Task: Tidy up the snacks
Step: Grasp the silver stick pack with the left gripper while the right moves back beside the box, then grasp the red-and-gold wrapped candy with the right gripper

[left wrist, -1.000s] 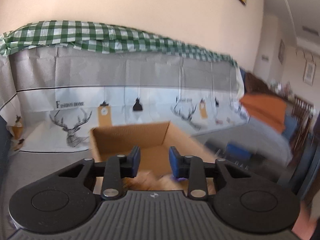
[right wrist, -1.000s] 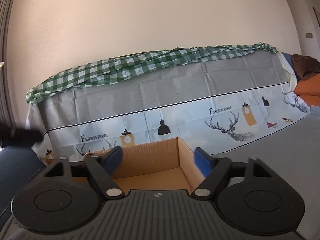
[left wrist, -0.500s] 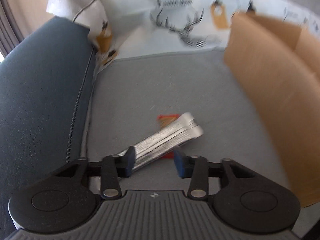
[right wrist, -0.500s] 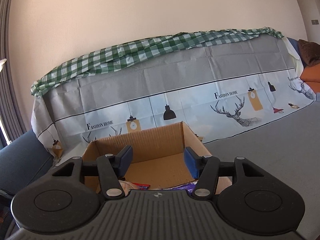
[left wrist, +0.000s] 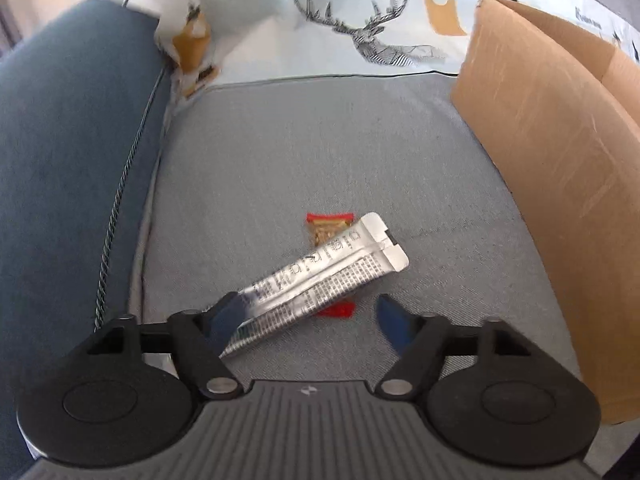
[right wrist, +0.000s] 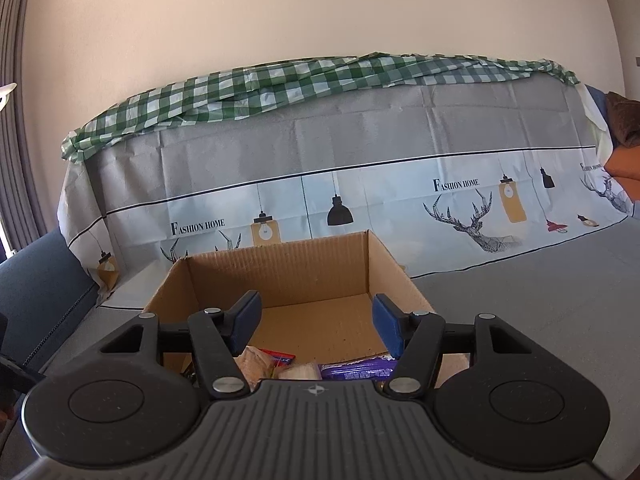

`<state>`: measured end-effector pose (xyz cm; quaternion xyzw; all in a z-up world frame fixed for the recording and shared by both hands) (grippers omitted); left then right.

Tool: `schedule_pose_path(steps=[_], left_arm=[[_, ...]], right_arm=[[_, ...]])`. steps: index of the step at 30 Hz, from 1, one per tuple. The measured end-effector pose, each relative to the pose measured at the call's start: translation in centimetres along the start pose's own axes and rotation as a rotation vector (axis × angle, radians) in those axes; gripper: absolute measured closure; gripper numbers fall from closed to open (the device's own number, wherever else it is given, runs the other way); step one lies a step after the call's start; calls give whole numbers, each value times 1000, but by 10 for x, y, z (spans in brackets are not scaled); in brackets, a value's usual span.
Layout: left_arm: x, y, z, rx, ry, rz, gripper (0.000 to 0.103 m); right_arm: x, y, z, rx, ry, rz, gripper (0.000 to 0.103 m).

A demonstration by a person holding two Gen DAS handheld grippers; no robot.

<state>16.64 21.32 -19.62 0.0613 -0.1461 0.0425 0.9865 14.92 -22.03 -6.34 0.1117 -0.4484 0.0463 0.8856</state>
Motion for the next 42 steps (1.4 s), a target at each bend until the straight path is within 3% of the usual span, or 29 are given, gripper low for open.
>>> schedule_pose_path(steps=[3, 7, 9, 16, 18, 19, 20, 22, 27, 32, 34, 40, 42], left_arm=[[-1, 5, 4, -5, -1, 35, 50], [-7, 17, 9, -42, 4, 118, 88], [-12, 25, 12, -66, 11, 183, 96], [-18, 56, 15, -165, 14, 390, 96], [-17, 61, 16, -177, 11, 416, 90], [-17, 60, 16, -186, 9, 418, 77], [-15, 59, 15, -191, 9, 415, 52], [-13, 55, 14, -162, 10, 389, 27], [-8, 45, 8, -78, 16, 304, 29], [-14, 42, 3, -23, 53, 245, 68], [-15, 42, 5, -27, 50, 244, 76], [-19, 53, 13, -61, 34, 316, 80], [-23, 54, 14, -81, 43, 338, 80]], right_arm=[[0, 1, -1, -4, 4, 3, 38], [-2, 3, -1, -8, 9, 12, 38], [-2, 4, -1, -11, 12, 13, 37], [-5, 12, -4, -24, 26, 49, 37], [-6, 15, -5, -28, 31, 62, 36], [-6, 16, -6, -30, 33, 67, 36], [-6, 17, -7, -32, 36, 72, 35], [-7, 19, -8, -34, 42, 78, 35], [-9, 24, -9, -42, 54, 102, 34], [-11, 26, -12, -53, 69, 116, 33], [-11, 27, -13, -58, 73, 117, 33], [-10, 34, -13, -55, 77, 144, 34], [-12, 41, -14, -33, 95, 158, 48]])
Point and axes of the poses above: each gripper's, at about its wrist camera, not at the fingertips, and z roughly against the way its jaws point, y to its left, x to its top, the point moved 10 cm from there along -z, roughly the way its jaws point, and after that the axes turned 14 degrees about y, right-handed, at the moved point
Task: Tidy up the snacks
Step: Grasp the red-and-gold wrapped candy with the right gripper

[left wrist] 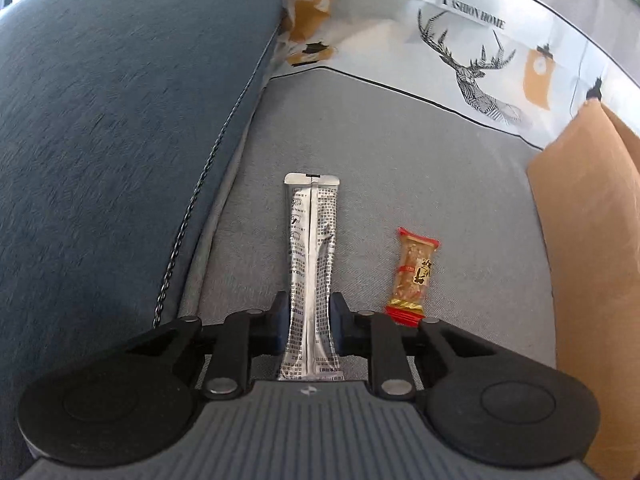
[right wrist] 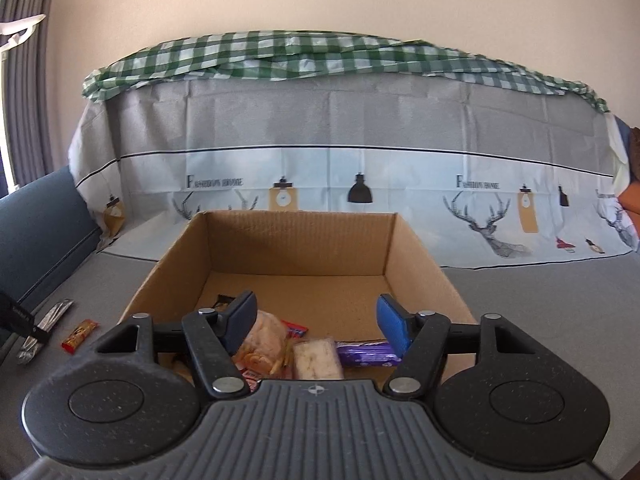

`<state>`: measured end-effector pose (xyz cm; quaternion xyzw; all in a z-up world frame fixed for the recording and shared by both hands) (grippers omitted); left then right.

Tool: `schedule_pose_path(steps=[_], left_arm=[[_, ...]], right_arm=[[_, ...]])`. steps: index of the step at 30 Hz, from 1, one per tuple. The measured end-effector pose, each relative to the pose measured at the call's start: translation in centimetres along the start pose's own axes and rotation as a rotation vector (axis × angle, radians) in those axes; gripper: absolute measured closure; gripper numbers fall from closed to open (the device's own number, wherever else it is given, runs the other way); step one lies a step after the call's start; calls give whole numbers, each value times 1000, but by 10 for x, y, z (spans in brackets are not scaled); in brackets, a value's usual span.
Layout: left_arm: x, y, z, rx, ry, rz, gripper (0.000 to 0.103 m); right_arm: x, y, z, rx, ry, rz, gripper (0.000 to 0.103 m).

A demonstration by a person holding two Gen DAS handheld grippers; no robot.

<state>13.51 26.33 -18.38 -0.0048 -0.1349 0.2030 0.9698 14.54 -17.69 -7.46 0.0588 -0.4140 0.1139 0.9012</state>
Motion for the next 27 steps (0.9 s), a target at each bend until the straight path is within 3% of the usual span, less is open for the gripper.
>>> schedule_pose_path(steps=[3, 10, 14, 22, 27], left_arm=[[-1, 6, 0, -14, 19, 41, 80], [0, 16, -3, -50, 43, 122, 79], [0, 19, -4, -84, 51, 161, 79], [-1, 22, -4, -117, 62, 183, 79], [-2, 26, -3, -137, 69, 207, 79]], right_arm=[[1, 19, 1, 52, 44, -7, 71], [31, 130, 12, 262, 69, 33, 71], [29, 194, -9, 350, 146, 58, 71], [-10, 265, -112, 320, 413, 25, 69], [-21, 292, -151, 307, 456, 43, 58]])
Point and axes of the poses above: each gripper's, at about its wrist camera, not at the fingertips, and z roughly against the way its jaws point, y to its left, x to its top, the point moved 10 cm from there along -z, roughly the way its jaws point, and after that the axes turned 14 degrees about y, right-handed, at the moved point
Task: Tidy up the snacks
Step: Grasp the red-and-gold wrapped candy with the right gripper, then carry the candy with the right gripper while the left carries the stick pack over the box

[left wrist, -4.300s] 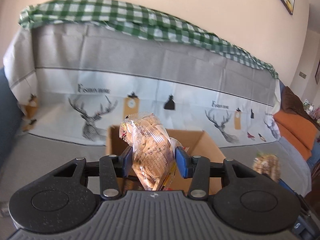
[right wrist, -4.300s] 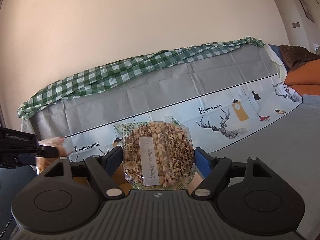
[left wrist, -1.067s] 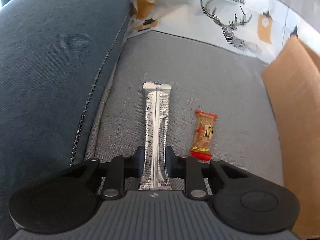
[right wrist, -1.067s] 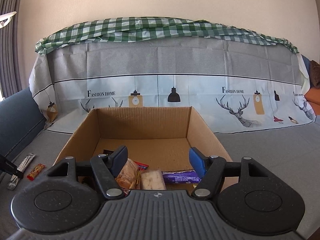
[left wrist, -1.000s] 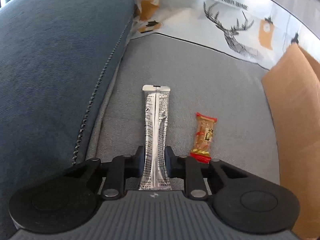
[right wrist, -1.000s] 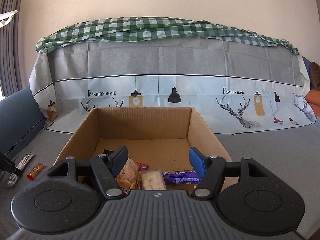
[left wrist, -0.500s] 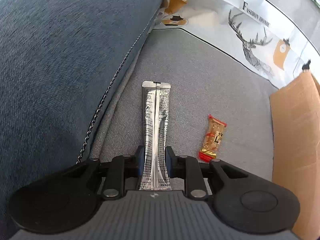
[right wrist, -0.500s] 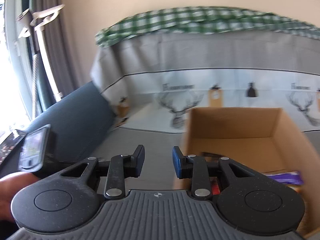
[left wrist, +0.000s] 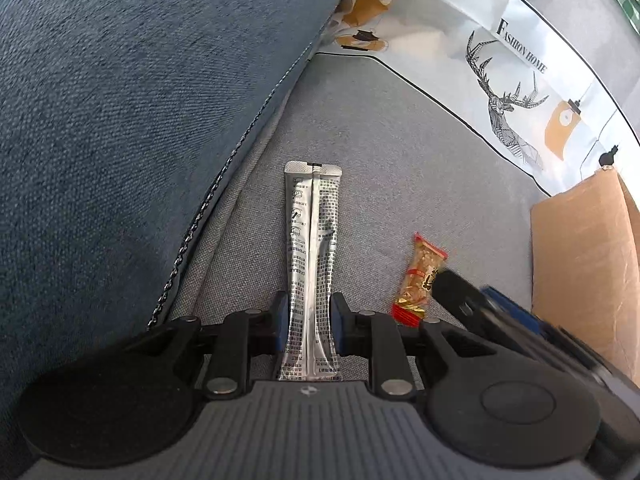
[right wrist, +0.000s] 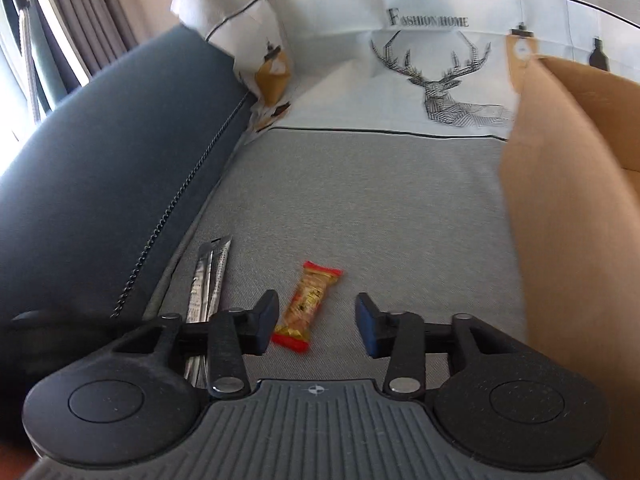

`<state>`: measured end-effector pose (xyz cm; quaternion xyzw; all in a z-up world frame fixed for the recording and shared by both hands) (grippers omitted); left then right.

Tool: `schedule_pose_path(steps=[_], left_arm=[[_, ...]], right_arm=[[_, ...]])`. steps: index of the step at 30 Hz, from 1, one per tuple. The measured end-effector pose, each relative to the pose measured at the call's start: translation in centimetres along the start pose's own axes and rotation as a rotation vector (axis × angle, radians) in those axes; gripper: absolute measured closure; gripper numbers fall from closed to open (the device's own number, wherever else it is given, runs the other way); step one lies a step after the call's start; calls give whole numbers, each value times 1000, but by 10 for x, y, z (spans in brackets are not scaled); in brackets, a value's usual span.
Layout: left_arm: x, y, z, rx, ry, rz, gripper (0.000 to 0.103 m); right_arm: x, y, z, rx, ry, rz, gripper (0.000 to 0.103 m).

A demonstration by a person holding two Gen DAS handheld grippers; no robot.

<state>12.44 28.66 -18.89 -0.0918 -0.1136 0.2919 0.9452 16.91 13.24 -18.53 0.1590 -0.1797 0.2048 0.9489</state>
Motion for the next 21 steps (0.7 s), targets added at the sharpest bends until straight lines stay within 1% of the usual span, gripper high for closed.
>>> schedule_pose_path(steps=[4, 8, 10, 11, 12, 14, 17, 21], left_arm=[[0, 1, 0, -3, 3, 3, 79], [2, 2, -1, -2, 7, -1, 79], [3, 2, -2, -3, 10, -1, 79], [3, 2, -2, -1, 11, -1, 79], [3, 2, -2, 1, 11, -2, 79], [3, 1, -3, 4, 11, -5, 79], [4, 0, -3, 10, 11, -8, 79], [4, -2, -3, 36, 5, -37, 79]], right_arm=[[11, -6, -24, 2, 39, -39, 58], [11, -6, -37, -15, 75, -11, 58], [10, -5, -41, -40, 83, 26, 64], [10, -3, -42, -59, 84, 57, 76], [9, -3, -41, -72, 85, 84, 84], [7, -5, -35, -74, 75, 99, 85], [-4, -10, -14, -69, 47, 99, 85], [-36, -14, 24, -31, 28, 142, 85]])
Point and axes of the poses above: each gripper's, at about its wrist camera, not at the fingertips, and z roughly against the way its jaws point, y to its left, x to its top, the point moved 10 cm from there along -z, roughly the way its jaws point, and after that the axes turned 14 degrees about y, right-handed, at the moved point
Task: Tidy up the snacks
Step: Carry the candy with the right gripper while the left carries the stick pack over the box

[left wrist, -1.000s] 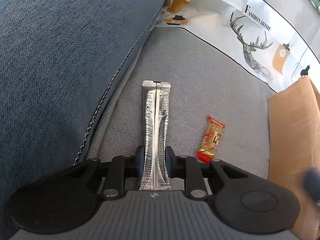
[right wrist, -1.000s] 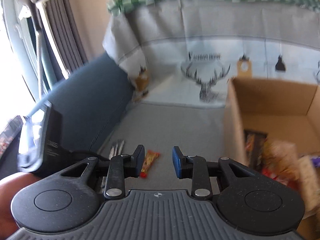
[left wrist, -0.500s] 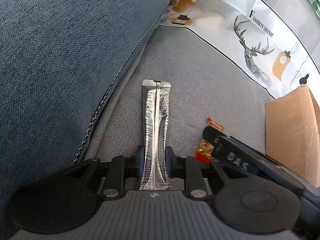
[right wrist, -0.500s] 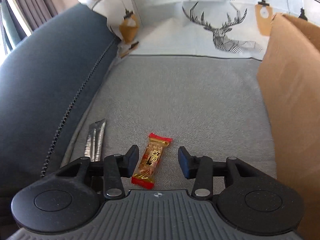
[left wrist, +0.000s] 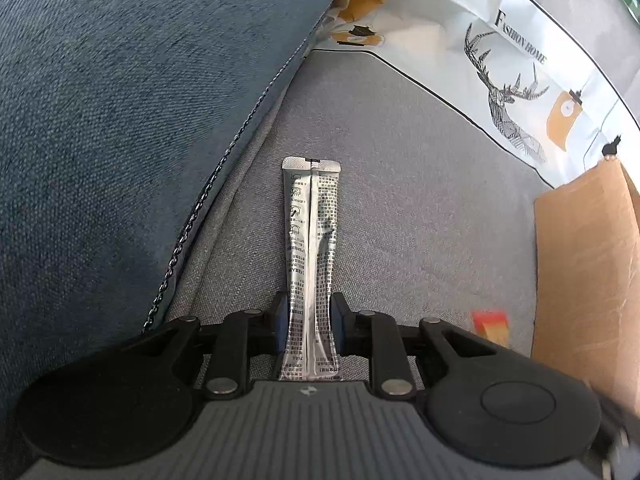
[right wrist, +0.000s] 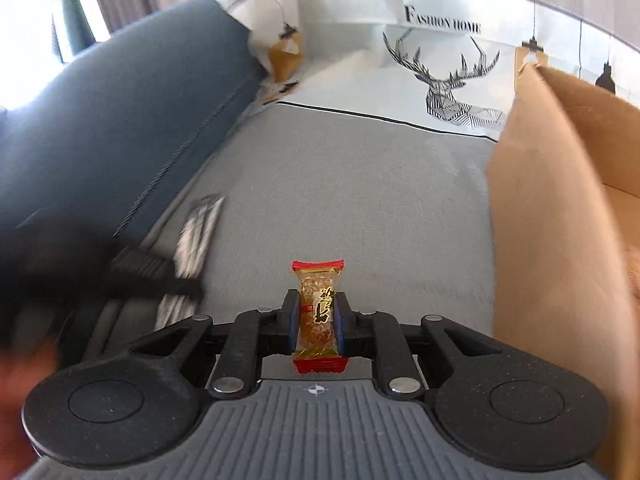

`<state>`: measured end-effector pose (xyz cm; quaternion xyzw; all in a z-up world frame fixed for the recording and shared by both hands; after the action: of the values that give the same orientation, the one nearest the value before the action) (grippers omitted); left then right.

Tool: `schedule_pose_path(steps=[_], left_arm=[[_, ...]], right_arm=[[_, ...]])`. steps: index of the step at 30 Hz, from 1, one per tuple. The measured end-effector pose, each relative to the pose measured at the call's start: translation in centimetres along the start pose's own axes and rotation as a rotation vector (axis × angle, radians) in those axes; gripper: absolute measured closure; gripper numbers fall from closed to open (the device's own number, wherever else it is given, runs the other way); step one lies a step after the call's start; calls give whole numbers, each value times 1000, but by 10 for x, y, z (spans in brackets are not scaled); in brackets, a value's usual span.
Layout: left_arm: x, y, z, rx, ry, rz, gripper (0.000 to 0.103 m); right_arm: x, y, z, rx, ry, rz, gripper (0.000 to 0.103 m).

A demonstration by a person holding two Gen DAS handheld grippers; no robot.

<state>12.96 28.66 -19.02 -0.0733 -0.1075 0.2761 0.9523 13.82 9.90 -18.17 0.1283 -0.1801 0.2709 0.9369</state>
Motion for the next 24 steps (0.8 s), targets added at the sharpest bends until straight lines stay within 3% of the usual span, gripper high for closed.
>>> schedule_pose_path(steps=[6, 12, 19, 24], left_arm=[[-4, -11, 2, -11, 8, -74, 79], [-18, -36, 1, -16, 29, -207, 79], [-28, -41, -8, 29, 69, -258, 78], [-24, -44, -12, 59, 62, -254, 77]], right_arm=[[-48, 2, 40, 51, -7, 54, 85], [-71, 4, 55, 85, 6, 100, 85], [-95, 4, 39, 105, 38, 131, 85], [-99, 7, 19, 56, 58, 127, 85]])
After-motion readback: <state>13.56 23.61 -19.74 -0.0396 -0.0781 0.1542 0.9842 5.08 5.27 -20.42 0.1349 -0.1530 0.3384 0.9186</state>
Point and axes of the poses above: each gripper's, at about its wrist camera, not at the fingertips, and z roughly against the way its jaws point, y to its left, x to its top, the point moved 10 cm from there along -z, roughly the way its jaws point, and after that the axes turned 14 degrees about y, right-handed, at the moved point
